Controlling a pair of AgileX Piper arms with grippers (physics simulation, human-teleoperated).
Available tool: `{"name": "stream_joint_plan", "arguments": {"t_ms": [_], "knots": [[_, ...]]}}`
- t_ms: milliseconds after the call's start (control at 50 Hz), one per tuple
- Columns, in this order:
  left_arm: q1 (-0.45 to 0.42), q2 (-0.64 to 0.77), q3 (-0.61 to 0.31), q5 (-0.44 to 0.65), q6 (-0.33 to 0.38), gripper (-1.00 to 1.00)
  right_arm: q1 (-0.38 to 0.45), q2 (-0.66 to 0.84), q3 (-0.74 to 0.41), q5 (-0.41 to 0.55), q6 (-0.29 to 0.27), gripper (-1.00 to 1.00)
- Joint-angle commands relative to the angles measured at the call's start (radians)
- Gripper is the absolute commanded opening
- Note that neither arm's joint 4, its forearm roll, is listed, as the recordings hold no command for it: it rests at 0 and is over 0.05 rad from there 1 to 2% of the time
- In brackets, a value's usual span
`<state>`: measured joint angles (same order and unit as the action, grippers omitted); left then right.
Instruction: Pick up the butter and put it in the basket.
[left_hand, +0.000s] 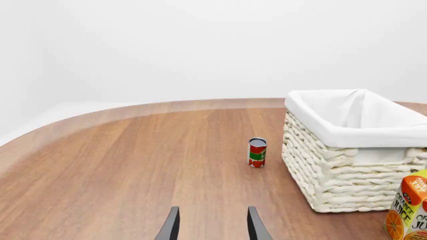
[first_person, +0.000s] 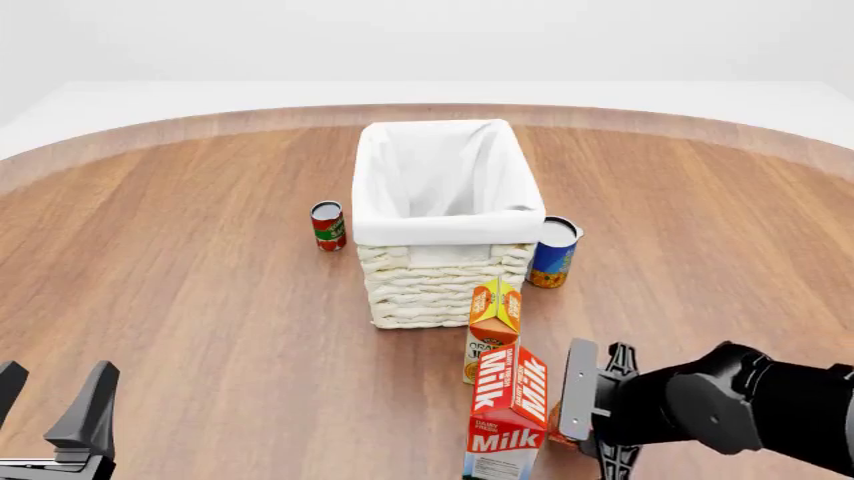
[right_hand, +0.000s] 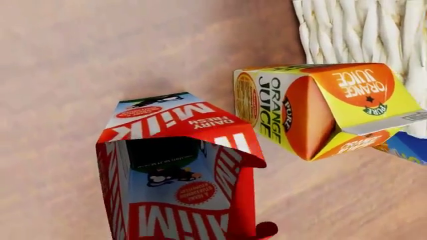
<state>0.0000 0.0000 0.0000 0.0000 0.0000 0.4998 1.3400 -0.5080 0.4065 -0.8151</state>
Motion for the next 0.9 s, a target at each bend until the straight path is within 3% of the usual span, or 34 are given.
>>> {"name": "stream_joint_plan", "arguments": {"t_ms": [20,400,500,620,640,700,740,780,820,860,900], "knots": [[0.000,0.000,0.000,0.000,0.000,1.00,-0.051,-0.077,-0.044,0.085,-0.030,-1.00],[0.000,0.000,0.000,0.000,0.000,1.00,-0.171,-0.271,-0.142,0.299,-0.137,-1.00],[0.000,0.000,0.000,0.000,0.000,1.00,-0.106,-0.310,-0.274,0.373,-0.002,-1.00],[0.000,0.000,0.000,0.000,0.000,1.00,-0.081,-0.322,-0.328,0.368,0.067,-1.00],[0.000,0.000,0.000,0.000,0.000,1.00,-0.043,-0.331,-0.359,0.380,0.130,-1.00],[0.000,0.000,0.000,0.000,0.000,1.00,-0.032,-0.338,-0.373,0.374,0.146,-1.00],[0.000,0.000,0.000,0.000,0.000,1.00,-0.007,-0.353,-0.428,0.383,0.198,-1.00],[0.000,0.000,0.000,0.000,0.000,1.00,-0.003,-0.358,-0.427,0.387,0.192,-1.00],[0.000,0.000,0.000,0.000,0.000,1.00,0.019,-0.365,-0.456,0.397,0.233,-1.00],[0.000,0.000,0.000,0.000,0.000,1.00,0.012,-0.359,-0.460,0.395,0.224,-1.00],[0.000,0.000,0.000,0.000,0.000,1.00,0.042,-0.376,-0.489,0.403,0.258,-1.00]]}}
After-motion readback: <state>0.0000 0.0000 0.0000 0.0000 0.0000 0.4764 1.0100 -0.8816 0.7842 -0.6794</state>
